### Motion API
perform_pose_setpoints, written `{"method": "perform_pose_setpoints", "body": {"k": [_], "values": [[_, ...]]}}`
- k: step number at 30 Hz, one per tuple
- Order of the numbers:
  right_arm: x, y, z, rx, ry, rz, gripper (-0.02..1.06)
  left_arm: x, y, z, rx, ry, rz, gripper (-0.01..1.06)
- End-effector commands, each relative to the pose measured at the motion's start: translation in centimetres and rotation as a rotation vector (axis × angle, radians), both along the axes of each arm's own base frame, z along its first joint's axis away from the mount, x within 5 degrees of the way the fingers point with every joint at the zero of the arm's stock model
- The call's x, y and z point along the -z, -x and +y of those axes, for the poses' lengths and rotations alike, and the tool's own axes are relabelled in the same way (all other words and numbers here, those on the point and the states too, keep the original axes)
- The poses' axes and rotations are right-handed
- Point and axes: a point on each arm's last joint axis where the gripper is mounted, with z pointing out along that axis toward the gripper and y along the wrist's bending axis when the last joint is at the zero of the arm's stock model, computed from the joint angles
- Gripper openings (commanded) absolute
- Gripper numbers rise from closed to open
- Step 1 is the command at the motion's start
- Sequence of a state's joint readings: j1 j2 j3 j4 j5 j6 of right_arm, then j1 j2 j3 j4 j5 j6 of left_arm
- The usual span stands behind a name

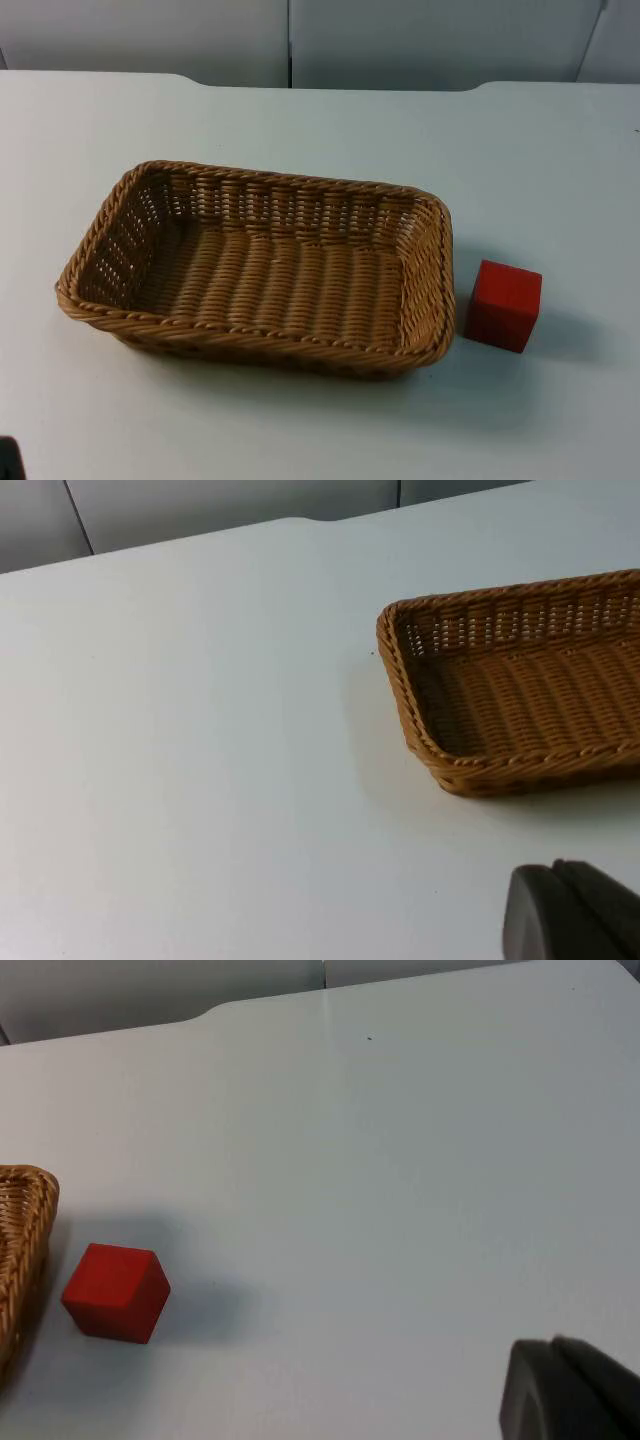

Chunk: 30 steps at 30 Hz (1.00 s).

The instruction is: Pick up the basket with the left hand and place the cube into the basket with the right hand.

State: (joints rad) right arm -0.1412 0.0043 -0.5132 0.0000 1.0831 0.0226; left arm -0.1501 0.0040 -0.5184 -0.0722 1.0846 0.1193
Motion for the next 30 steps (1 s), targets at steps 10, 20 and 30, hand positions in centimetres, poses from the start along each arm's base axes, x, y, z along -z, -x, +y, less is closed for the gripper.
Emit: {"method": "perform_pose_setpoints", "body": {"k": [10,20,30], "values": [[0.1,0.0,0.0,-0.006,-0.001,-0.003,0.0,0.6,-7.4,-3.9,0.266,0.095,0.462,0.0],[0.1,0.0,0.0,-0.006,-0.001,-0.003,0.0,1.6,-19.3,-8.0,0.425,0.32,0.674,0.43],[0.1,0.0,0.0,-0.006,-0.001,-0.003,0.0,4.4,-29.9,-8.8,0.365,0.203,0.658,0.68]]}}
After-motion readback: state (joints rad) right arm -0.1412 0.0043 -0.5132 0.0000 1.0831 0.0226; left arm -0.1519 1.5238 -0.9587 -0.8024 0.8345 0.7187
